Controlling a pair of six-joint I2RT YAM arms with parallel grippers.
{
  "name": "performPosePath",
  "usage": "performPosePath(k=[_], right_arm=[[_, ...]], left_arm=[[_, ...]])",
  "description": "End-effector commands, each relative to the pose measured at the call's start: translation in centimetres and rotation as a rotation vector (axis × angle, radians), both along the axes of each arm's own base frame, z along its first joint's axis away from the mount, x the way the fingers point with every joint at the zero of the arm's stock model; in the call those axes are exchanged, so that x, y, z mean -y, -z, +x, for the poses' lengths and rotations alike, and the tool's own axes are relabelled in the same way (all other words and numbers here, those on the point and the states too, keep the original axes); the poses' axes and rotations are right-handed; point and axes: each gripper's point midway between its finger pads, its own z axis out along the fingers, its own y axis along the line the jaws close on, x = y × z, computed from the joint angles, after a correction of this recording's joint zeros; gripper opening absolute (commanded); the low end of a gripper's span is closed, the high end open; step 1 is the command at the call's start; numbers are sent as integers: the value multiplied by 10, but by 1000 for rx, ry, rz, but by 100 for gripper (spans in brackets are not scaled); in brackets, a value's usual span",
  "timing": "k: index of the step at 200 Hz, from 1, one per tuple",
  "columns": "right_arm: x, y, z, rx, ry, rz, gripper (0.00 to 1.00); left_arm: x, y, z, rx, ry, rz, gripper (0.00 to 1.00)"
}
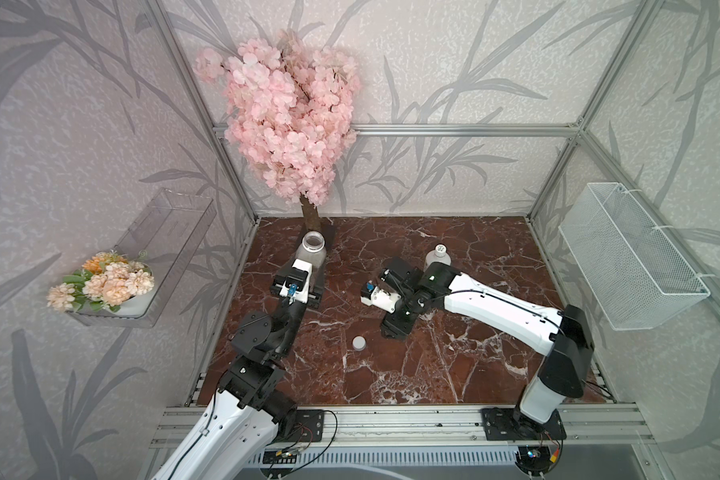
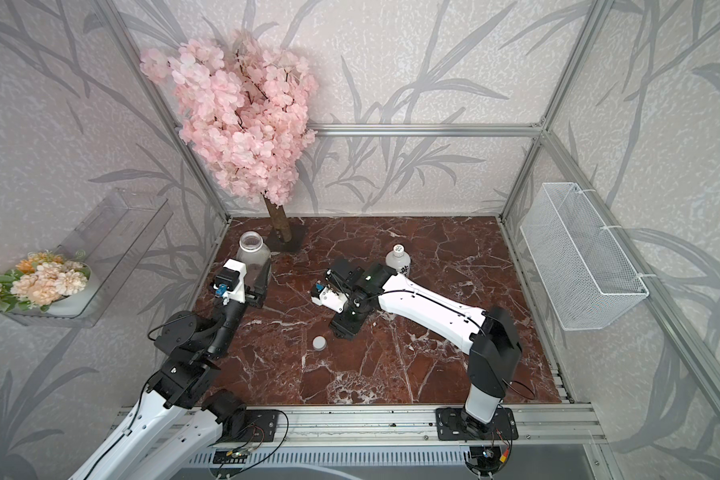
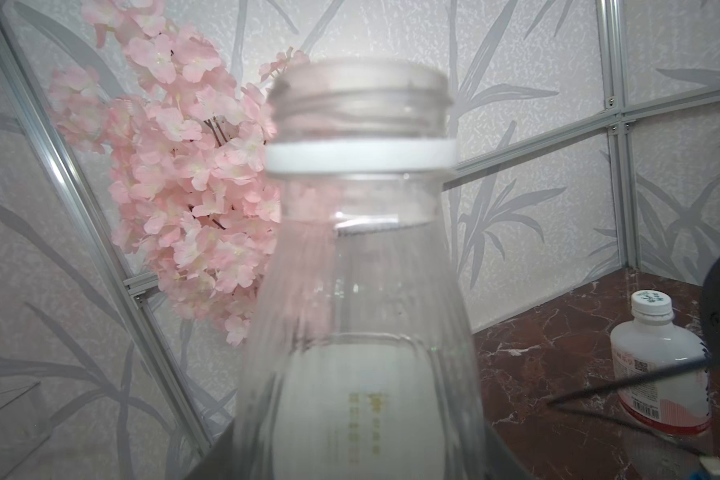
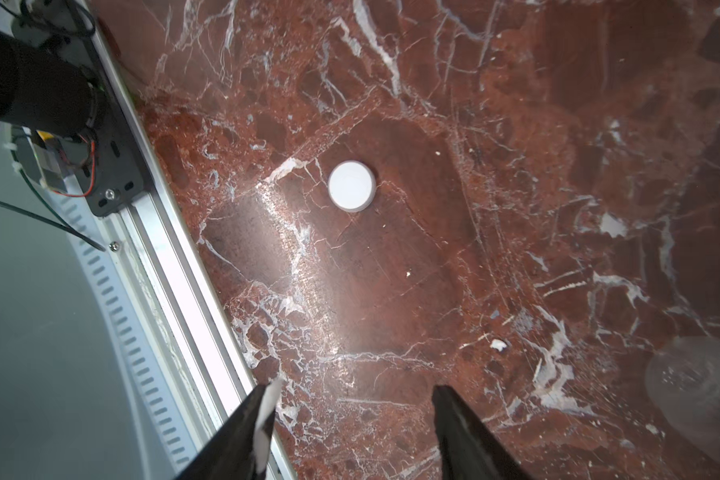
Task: Screw on the bottle caps
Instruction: Screw the bottle cap onto the plastic bottle.
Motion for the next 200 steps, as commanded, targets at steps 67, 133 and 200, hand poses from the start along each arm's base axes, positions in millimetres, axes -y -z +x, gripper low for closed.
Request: performPosePath(k=[67,133,200], right_arm=[[-41,49,-13,-19,-134,-104,68],[-70,87,-7,-34,-143,-129,69],[-82,110,0,13,-129,-165,66]], left_arm=[[-44,20,-1,-13,-208,-40,54],[-50,23,0,-21,-217,-54,54],[-50,25,0,-30,-211,-54,54]])
